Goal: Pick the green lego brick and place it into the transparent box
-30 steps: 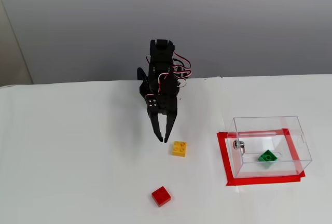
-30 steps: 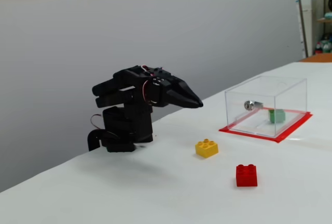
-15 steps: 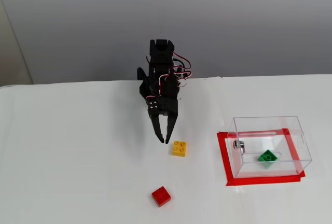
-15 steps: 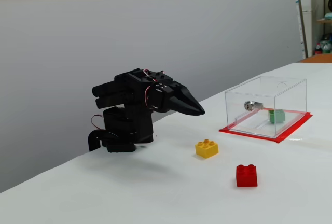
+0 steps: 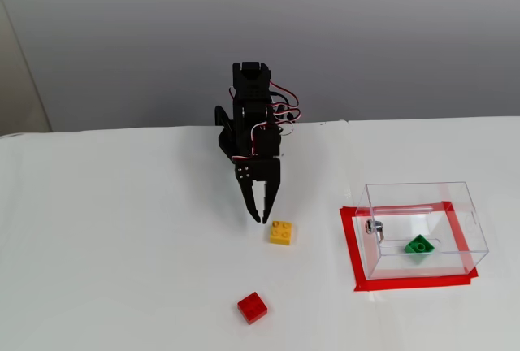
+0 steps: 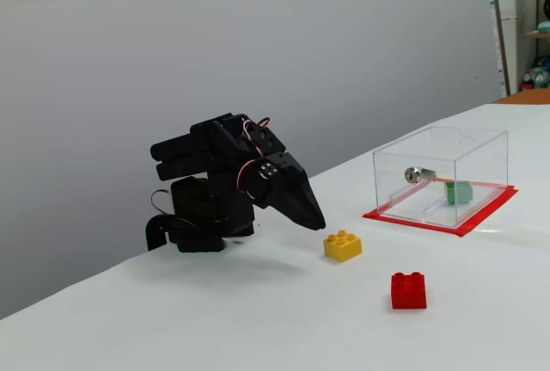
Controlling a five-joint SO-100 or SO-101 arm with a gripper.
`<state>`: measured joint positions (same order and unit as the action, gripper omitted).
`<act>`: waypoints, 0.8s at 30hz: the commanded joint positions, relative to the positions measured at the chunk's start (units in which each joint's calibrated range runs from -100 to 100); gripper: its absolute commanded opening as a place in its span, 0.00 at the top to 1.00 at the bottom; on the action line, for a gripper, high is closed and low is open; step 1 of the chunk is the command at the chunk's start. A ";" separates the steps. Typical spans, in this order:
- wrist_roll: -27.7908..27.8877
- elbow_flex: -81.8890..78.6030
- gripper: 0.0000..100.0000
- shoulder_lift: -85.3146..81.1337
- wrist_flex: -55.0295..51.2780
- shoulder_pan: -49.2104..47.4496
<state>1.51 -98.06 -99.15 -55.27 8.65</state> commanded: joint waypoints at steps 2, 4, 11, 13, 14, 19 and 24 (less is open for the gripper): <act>-0.21 2.13 0.98 -0.68 -7.05 -0.48; -0.26 3.48 0.98 -0.76 -11.66 -0.48; -0.26 5.65 0.98 -0.76 -19.58 -0.48; -0.26 5.74 0.98 -0.76 -19.58 -0.48; -0.26 5.74 0.98 -0.76 -19.58 -0.48; -0.26 5.83 0.98 -0.59 -19.49 -0.48; -0.26 5.83 0.98 -0.59 -19.49 -0.48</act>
<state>1.32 -93.65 -99.24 -74.55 8.65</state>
